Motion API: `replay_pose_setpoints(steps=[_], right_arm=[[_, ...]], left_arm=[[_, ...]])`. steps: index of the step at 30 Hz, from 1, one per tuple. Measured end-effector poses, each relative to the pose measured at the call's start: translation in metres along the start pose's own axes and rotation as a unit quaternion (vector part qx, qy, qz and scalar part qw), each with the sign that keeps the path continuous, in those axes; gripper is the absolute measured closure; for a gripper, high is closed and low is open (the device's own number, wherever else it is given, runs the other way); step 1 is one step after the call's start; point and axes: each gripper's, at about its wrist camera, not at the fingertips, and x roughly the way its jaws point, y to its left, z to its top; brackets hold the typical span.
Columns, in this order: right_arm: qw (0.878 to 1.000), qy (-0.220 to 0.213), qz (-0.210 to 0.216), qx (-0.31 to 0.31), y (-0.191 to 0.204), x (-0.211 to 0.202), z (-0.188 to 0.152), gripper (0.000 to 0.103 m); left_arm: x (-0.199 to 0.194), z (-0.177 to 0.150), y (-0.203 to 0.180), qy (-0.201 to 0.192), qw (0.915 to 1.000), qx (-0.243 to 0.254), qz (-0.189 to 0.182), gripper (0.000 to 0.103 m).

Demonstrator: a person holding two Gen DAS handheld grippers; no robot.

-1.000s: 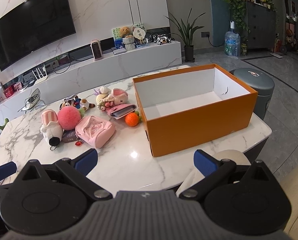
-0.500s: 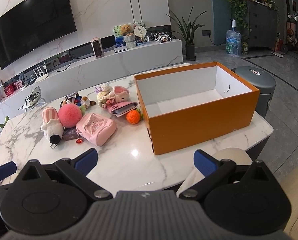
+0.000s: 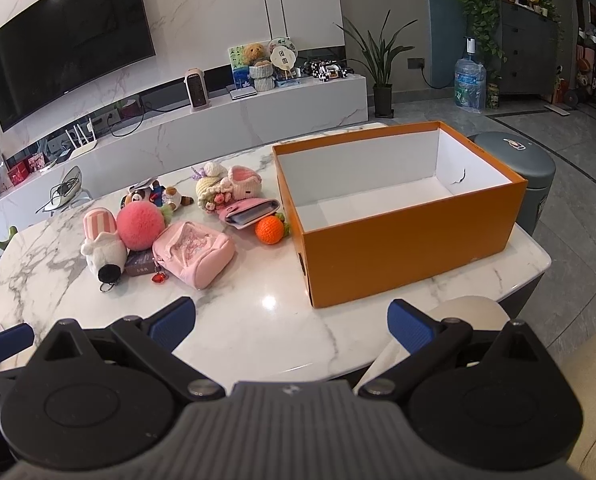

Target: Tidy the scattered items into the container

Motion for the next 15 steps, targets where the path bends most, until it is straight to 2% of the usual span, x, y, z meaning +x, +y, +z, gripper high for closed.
replay_pose_setpoints(steps=[15], right_arm=[[1.0, 0.005, 0.008, -0.021, 0.011, 0.023, 0.0, 0.0]], left_arm=[[0.023, -0.001, 0.012, 0.023, 0.9996, -0.015, -0.003, 0.0]])
